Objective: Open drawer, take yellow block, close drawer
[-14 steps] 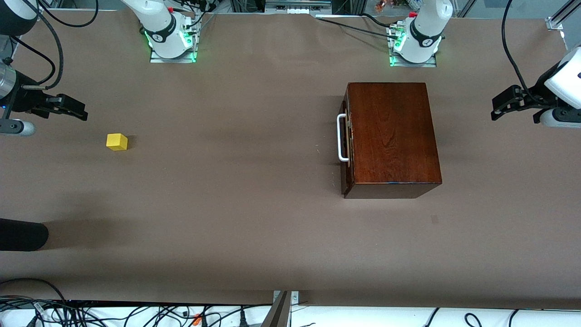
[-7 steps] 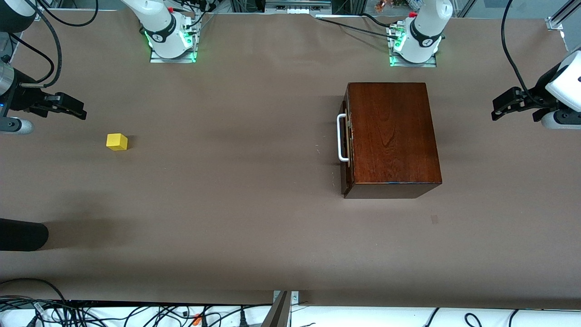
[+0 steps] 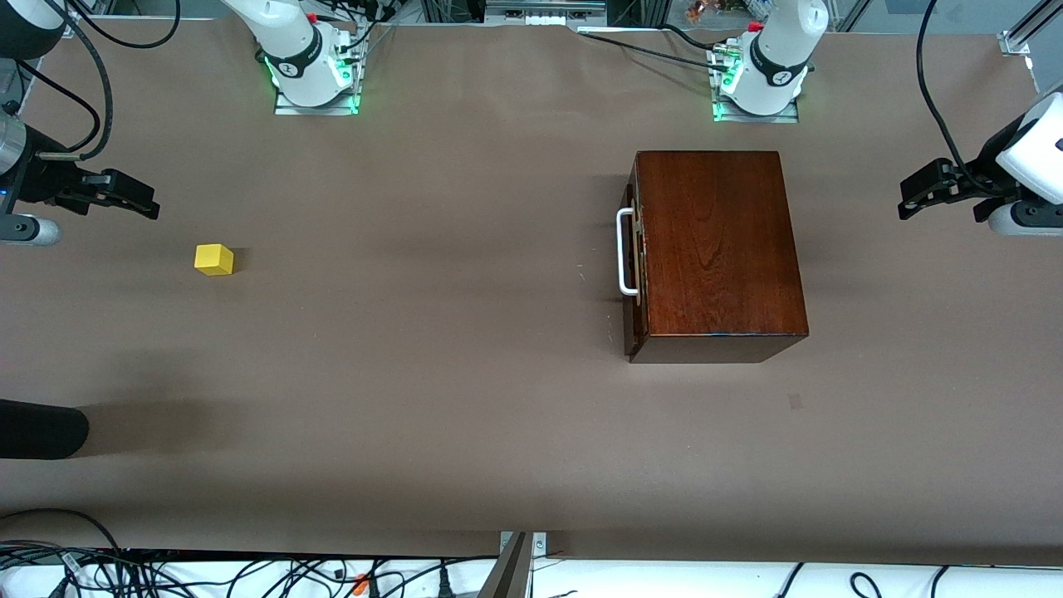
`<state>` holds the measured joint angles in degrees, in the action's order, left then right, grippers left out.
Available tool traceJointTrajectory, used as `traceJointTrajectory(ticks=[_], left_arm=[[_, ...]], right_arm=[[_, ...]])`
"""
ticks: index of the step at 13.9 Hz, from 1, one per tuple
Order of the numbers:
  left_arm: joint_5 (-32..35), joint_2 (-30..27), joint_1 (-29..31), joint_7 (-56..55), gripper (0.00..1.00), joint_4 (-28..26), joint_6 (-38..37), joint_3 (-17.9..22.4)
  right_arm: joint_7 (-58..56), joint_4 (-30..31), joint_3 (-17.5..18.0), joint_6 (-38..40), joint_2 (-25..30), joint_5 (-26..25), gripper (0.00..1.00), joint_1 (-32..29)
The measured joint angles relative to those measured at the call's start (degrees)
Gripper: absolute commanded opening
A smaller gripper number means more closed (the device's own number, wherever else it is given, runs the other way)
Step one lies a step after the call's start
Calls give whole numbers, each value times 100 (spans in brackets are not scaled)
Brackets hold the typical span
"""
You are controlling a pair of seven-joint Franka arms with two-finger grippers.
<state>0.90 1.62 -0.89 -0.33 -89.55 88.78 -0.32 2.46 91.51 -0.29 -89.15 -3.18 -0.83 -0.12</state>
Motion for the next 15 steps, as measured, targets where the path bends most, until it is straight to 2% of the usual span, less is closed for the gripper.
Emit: traceJointTrajectory(ticks=[15], left_arm=[[0,0,0,0,100,0,-86,-30]], right_arm=[[3,-8,-13,-30,0,0,100,-15]])
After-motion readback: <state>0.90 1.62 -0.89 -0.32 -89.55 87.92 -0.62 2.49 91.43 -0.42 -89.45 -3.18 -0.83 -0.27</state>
